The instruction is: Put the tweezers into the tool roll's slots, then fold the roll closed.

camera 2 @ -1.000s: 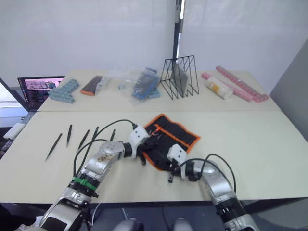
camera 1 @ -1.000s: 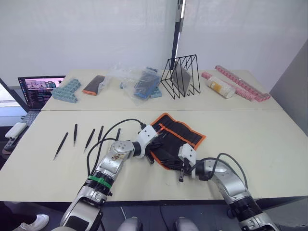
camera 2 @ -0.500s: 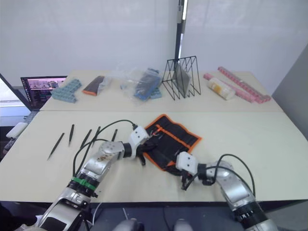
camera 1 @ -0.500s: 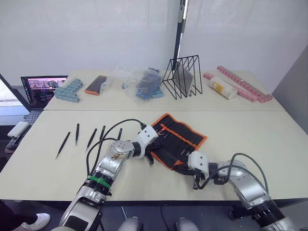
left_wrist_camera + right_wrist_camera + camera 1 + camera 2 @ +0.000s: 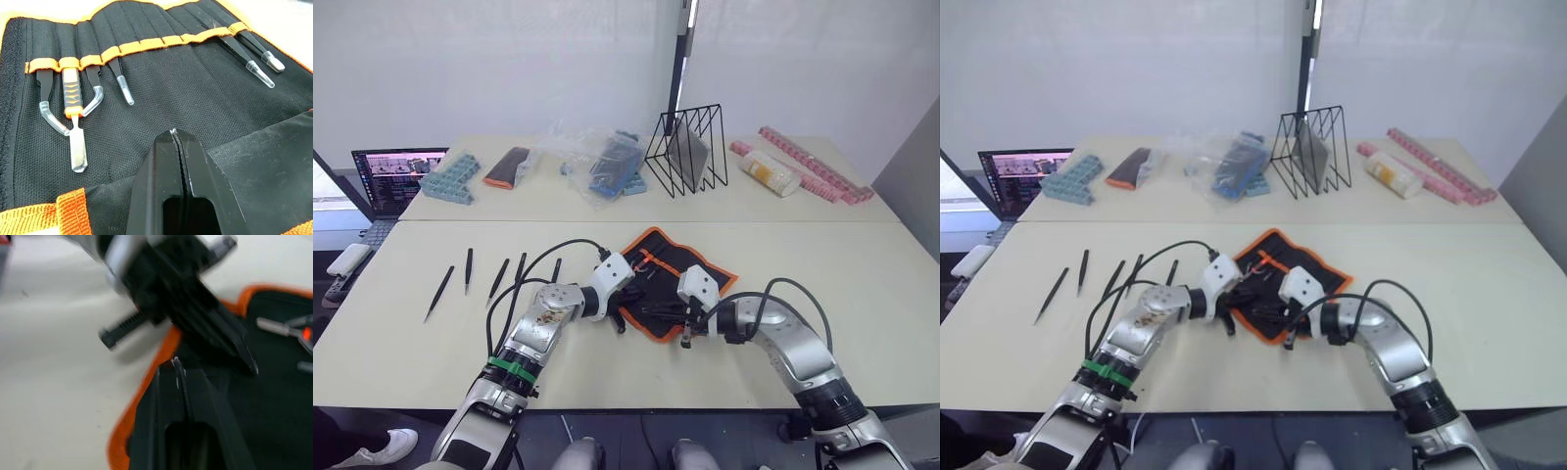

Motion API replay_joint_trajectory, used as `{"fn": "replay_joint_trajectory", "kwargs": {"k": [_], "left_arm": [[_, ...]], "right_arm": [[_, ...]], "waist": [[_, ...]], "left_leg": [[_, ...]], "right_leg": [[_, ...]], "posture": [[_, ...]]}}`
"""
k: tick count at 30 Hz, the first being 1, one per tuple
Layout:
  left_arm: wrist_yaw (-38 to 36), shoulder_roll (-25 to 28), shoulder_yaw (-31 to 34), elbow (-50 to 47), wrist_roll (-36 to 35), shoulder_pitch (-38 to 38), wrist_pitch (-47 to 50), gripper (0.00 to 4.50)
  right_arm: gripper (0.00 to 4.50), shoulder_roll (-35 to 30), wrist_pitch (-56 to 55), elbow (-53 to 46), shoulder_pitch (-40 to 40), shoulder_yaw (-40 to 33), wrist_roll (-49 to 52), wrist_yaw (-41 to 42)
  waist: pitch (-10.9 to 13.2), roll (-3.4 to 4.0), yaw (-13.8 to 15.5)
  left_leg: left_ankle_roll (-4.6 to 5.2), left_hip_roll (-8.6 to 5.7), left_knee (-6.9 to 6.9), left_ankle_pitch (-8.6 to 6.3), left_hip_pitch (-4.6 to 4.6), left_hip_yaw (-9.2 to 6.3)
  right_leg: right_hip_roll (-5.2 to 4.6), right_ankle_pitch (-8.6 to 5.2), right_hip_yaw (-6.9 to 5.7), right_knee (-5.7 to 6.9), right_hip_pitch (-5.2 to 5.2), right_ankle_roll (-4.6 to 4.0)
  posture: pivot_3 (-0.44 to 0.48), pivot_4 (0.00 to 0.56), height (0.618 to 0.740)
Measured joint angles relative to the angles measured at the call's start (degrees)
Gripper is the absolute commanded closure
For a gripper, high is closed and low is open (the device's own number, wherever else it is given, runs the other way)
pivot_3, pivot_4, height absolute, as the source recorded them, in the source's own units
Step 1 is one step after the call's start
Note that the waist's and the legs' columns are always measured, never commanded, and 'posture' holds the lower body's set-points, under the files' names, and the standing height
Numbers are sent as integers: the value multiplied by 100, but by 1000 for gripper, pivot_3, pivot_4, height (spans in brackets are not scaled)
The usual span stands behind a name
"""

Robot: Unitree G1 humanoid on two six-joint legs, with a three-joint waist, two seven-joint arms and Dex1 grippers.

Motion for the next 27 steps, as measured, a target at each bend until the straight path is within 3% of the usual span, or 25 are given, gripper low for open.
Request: {"fn": "replay_joint_trajectory", "kwargs": {"k": [9,13,16,21,27], "left_arm": [[57,23,162,-44,-102,152,66,4477],[14,187,168,91,-156,169,-144,4477],[9,315,186,202,-216,167,-274,4477],[158,715,620,318,-196,282,-348,4477],[281,734,816,284,-225,455,-356,4477]], "right_arm": [[4500,224,-1659,993,203,161,-462,-236],[4500,274,-1849,1170,172,194,-505,-240],[4500,312,-1861,1274,138,223,-513,-246],[4500,388,-1961,1489,60,205,-512,-198],[4500,390,-1986,1562,38,184,-513,-174]], "waist": [[0,1,-29],[-1,0,-36],[-1,0,-56],[-4,1,-68],[-9,-7,-51]], "left_leg": [[-2,3,-2,1,34,1],[-2,7,-5,1,70,1],[-2,14,-12,0,116,1],[-2,32,-13,-1,136,0],[-3,35,-13,-1,142,1]], "right_leg": [[4,0,1,-1,24,0],[10,0,1,-2,41,0],[17,-2,0,-10,109,1],[31,-2,-2,-17,109,1],[31,-1,-1,-29,114,0]], "posture": [[0,150,740],[0,150,740],[0,150,740],[0,150,740],[0,150,740]]}}
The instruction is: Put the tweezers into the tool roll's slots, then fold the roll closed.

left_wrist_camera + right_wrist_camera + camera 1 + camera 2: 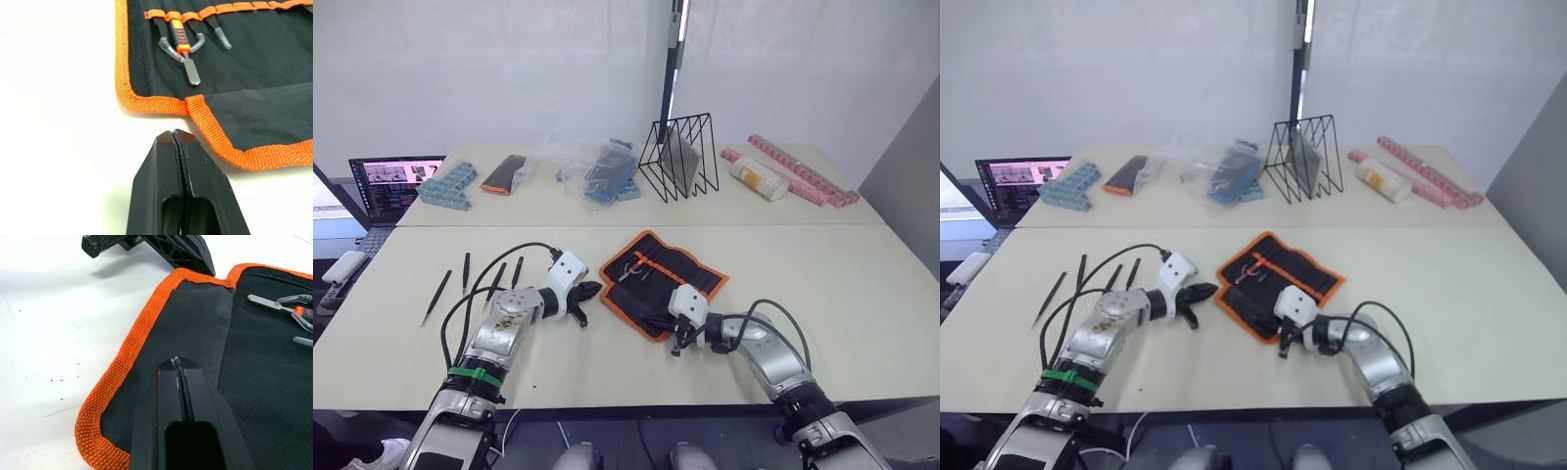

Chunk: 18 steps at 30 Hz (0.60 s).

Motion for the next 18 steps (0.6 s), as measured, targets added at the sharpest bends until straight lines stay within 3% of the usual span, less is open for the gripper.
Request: {"fn": "replay_joint_trajectory", "kwargs": {"k": [9,15,18], "left_arm": [[139,78,606,-220,-252,144,136,4477],[90,119,1029,-806,-693,99,348,4477],[37,198,1065,-946,-810,57,395,4477]], "right_arm": [[4500,63,211,-238,131,-334,365,109],[4500,-190,1808,-1423,112,-887,1292,196],[4500,-458,2333,-1977,56,-1160,1655,230]], "waist": [[7,2,28],[9,6,26],[10,5,29]], "left_leg": [[-2,-2,0,0,-50,-2],[-16,-27,16,10,-226,-3],[-15,-29,13,9,-235,-4]], "right_leg": [[-3,5,3,8,-24,-8],[-24,12,12,51,-217,-15],[-27,11,10,56,-229,-15]], "posture": [[0,150,740],[0,150,740],[0,150,740]]}}
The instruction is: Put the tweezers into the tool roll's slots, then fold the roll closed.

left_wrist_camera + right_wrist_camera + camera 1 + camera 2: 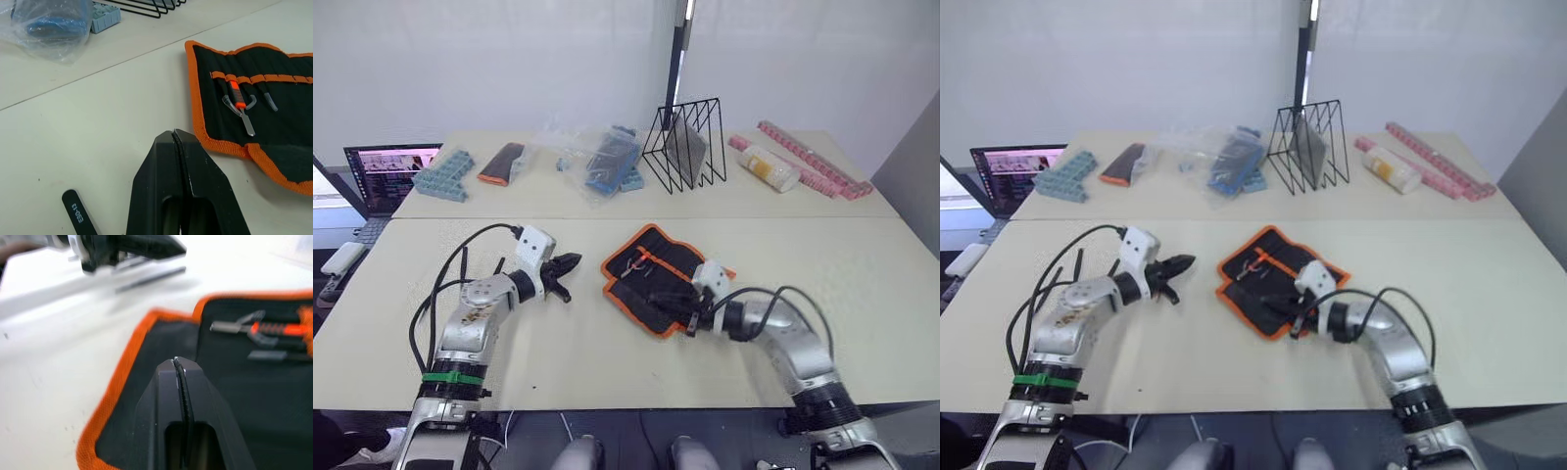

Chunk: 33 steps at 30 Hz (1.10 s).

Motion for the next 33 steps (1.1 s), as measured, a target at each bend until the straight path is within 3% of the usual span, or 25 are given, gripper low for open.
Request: {"fn": "replay_joint_trajectory", "kwargs": {"k": [7,12,13,17,25,26,33], "left_arm": [[-239,577,387,-632,-365,241,217,4477],[-570,1261,1243,-1233,-821,1460,391,4477],[-589,1366,1544,-1314,-915,1806,402,3950],[-602,1569,2437,-1368,-993,2810,364,2742],[-591,1287,4053,-931,-1018,4615,-443,86],[-599,1252,4191,-782,-1000,4770,-574,0],[-620,1135,4594,-226,-1093,5089,-1040,0]], "right_arm": [[4500,-546,-173,266,86,-429,-305,-270],[4500,-924,-533,1143,221,-994,-582,-508],[4243,-1026,-560,1337,237,-1109,-554,-408],[2970,-1255,-592,1778,262,-1536,-341,-90],[259,-1331,-828,2259,553,-1910,-30,452],[28,-1333,-838,2349,617,-1948,-26,468],[28,-1354,-847,2531,725,-2035,-26,478]], "waist": [[4,3,-15],[17,22,-35],[20,26,-34],[28,38,-20],[28,38,-6],[29,38,0],[31,42,66]], "left_leg": [[0,-1,-1,0,7,3],[1,4,-9,0,8,7],[1,5,-10,0,8,7],[2,7,-10,-1,22,8],[5,10,-12,-4,29,12],[5,10,-12,-4,29,12],[2,15,-11,1,40,14]], "right_leg": [[1,0,2,-3,7,0],[1,0,6,-9,6,0],[2,0,6,-15,7,-1],[0,2,5,-26,27,-4],[-7,2,5,-34,36,-5],[-8,2,4,-35,37,-5],[-12,1,1,-48,62,-7]], "posture": [[0,150,740],[0,150,740],[0,150,740],[0,150,740],[0,150,740],[0,150,740],[0,150,740]]}}
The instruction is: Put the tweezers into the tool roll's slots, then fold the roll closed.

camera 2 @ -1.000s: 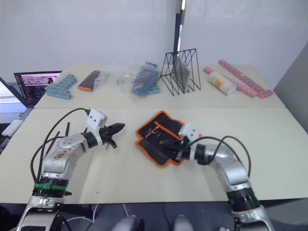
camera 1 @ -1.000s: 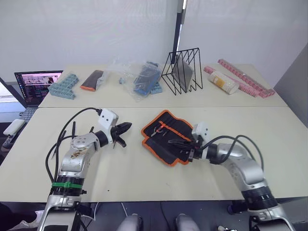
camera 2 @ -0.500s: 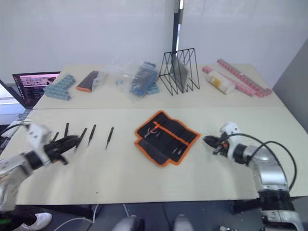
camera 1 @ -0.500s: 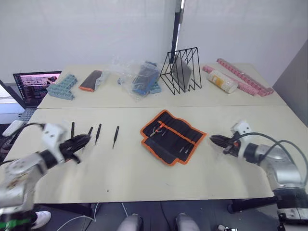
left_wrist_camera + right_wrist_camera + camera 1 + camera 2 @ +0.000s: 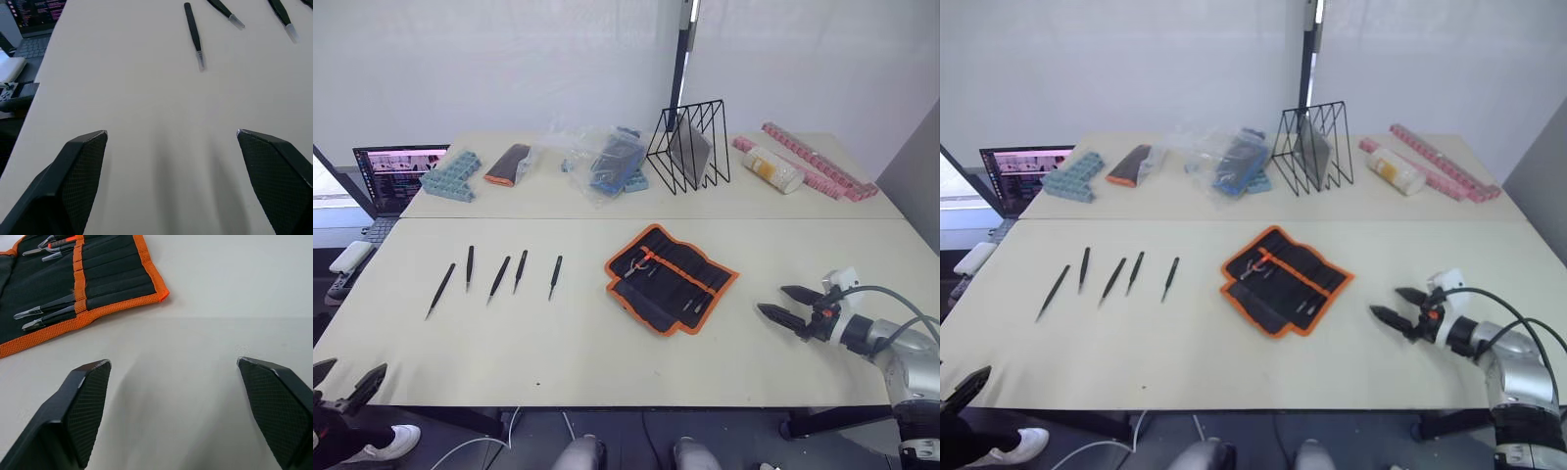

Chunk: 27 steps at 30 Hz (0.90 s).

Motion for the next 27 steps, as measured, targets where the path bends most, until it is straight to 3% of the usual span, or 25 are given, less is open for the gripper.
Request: {"fn": "replay_joint_trajectory", "kwargs": {"k": [7,14,21,27], "left_arm": [[228,-325,-39,-167,-145,2,13,0],[723,-759,-133,-902,-151,355,207,0],[1260,-1498,-105,-1700,-236,928,238,0],[1651,-2130,-41,-2458,-380,1403,239,0]], "right_arm": [[28,-219,1034,-534,-883,122,357,277],[28,-132,2382,-1721,-1899,1056,937,862],[28,180,2379,-1764,-2917,1576,1077,1655],[28,470,2065,-1518,-3065,2039,917,2131]], "waist": [[5,9,-80],[5,8,-91],[6,-6,-41],[5,-17,-30]], "left_leg": [[1,22,-2,-5,-1,9],[3,28,-2,-11,-18,14],[2,27,-1,-11,-20,14],[1,28,0,-12,-25,17]], "right_leg": [[11,4,0,3,-10,-7],[12,9,1,4,-35,-14],[6,10,-6,-3,-32,-15],[6,11,-6,-12,-35,-17]], "posture": [[0,150,740],[0,150,740],[0,150,740],[0,150,740]]}}
